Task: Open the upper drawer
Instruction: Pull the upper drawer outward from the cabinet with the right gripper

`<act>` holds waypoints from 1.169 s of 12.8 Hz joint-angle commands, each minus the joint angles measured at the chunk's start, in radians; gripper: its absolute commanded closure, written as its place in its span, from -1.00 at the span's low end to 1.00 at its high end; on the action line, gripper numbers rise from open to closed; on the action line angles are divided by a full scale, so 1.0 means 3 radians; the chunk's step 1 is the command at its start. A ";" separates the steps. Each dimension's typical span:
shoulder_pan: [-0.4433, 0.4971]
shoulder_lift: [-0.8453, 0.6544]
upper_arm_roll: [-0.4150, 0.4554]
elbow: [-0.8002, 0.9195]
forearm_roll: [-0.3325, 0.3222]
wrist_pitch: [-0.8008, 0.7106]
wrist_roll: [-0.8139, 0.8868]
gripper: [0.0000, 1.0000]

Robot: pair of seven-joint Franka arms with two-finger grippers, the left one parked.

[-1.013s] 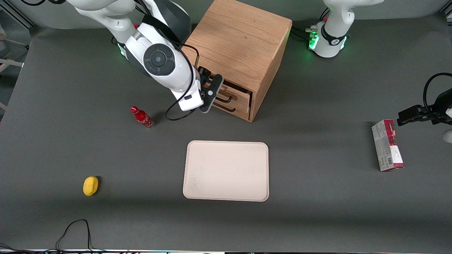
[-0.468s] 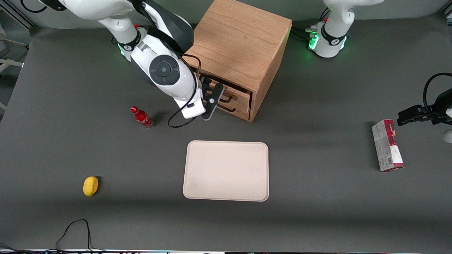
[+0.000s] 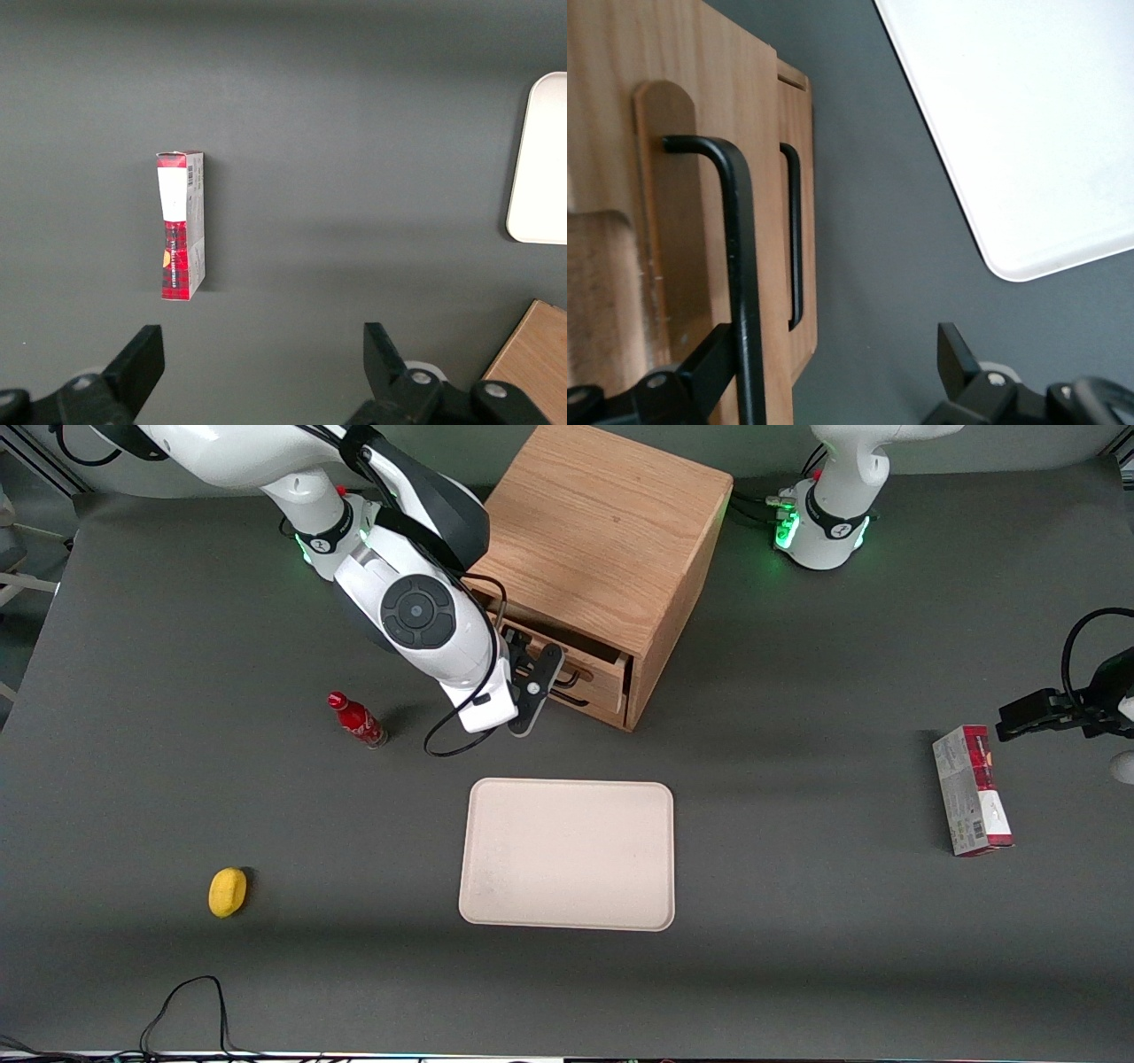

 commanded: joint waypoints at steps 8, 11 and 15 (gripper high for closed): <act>-0.0022 0.0101 -0.0070 0.0223 -0.0113 0.0037 -0.0400 -1.00; -0.0027 0.0167 -0.0152 0.0351 -0.0338 0.0037 -0.0529 -1.00; -0.0032 0.0321 -0.0254 0.0611 -0.0425 0.0027 -0.0692 -1.00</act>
